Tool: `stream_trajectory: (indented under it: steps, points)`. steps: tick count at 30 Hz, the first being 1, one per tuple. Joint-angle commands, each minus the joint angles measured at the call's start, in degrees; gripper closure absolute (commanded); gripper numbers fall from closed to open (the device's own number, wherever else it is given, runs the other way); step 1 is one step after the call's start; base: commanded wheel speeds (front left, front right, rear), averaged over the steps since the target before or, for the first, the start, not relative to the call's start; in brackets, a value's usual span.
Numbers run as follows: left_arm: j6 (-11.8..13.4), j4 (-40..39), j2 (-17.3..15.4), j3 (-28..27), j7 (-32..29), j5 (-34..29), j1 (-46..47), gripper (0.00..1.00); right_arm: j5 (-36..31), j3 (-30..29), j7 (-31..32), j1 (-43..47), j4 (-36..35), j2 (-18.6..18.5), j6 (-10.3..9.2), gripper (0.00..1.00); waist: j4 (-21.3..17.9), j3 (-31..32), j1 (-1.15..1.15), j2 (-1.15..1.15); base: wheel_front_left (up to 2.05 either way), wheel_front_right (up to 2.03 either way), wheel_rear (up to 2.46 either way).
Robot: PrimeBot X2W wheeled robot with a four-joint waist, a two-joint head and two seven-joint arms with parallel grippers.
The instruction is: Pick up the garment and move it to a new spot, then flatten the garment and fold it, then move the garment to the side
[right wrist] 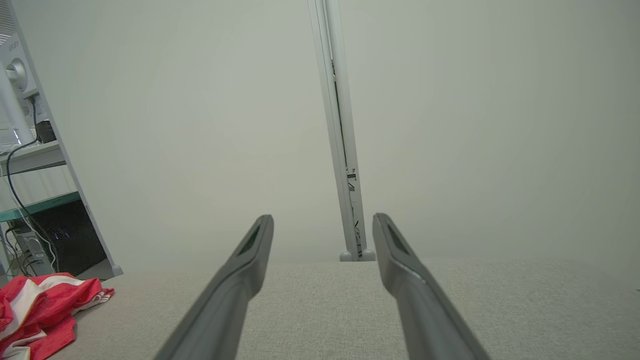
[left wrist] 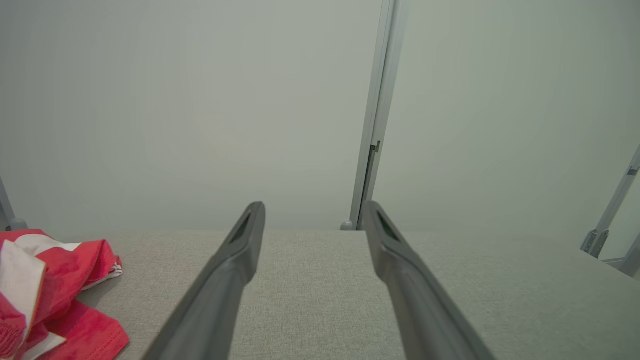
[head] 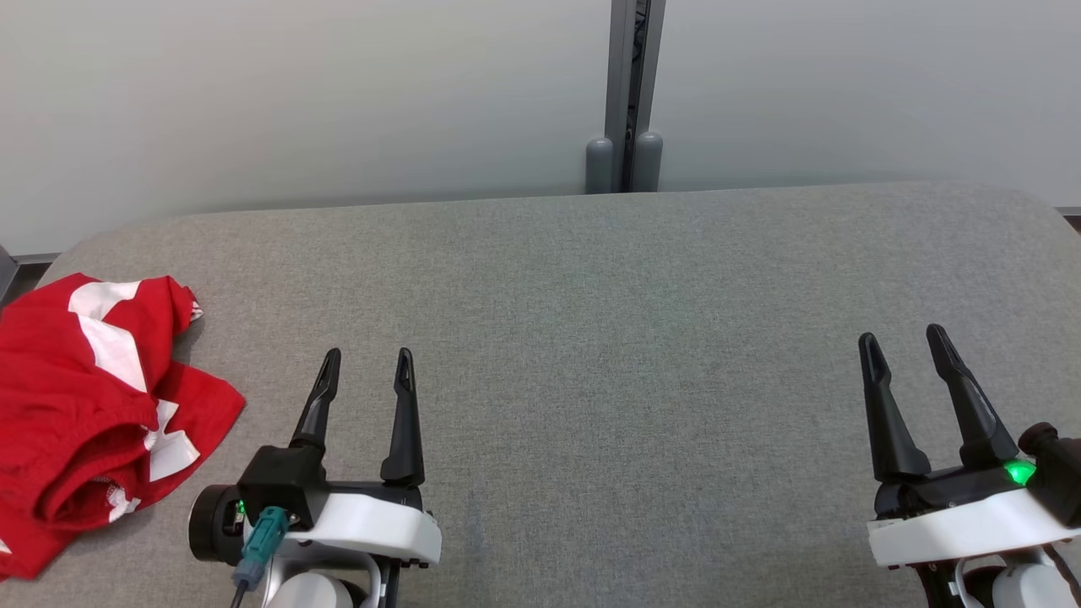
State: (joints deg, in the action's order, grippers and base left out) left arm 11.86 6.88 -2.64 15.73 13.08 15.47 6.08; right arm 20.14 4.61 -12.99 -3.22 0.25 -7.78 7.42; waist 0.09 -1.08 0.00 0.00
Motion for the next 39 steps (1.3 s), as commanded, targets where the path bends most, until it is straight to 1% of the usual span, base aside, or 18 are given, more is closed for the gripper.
stream_trajectory:
  steps: [1,17,39]
  points:
    - [0.4,-0.4,-0.3,0.2,0.4,-1.2,1.0,0.0,-1.1,0.2,-0.5,0.0,-0.6,-0.5,0.1,0.0,0.0,0.0,0.0,0.0,0.0,0.0,0.0]
    - [1.9,-0.7,-0.4,1.8,2.2,-7.1,1.1,0.0,-7.2,0.8,-2.3,0.3,-1.8,-0.7,0.11,0.0,-0.1,0.1,0.0,0.0,0.0,0.0,0.0]
    - [1.5,-0.3,-0.4,1.2,2.2,-6.5,0.8,0.0,-6.6,0.5,-2.3,0.3,-1.6,-0.8,0.12,0.0,-0.1,0.1,0.0,0.0,0.0,0.0,0.0]
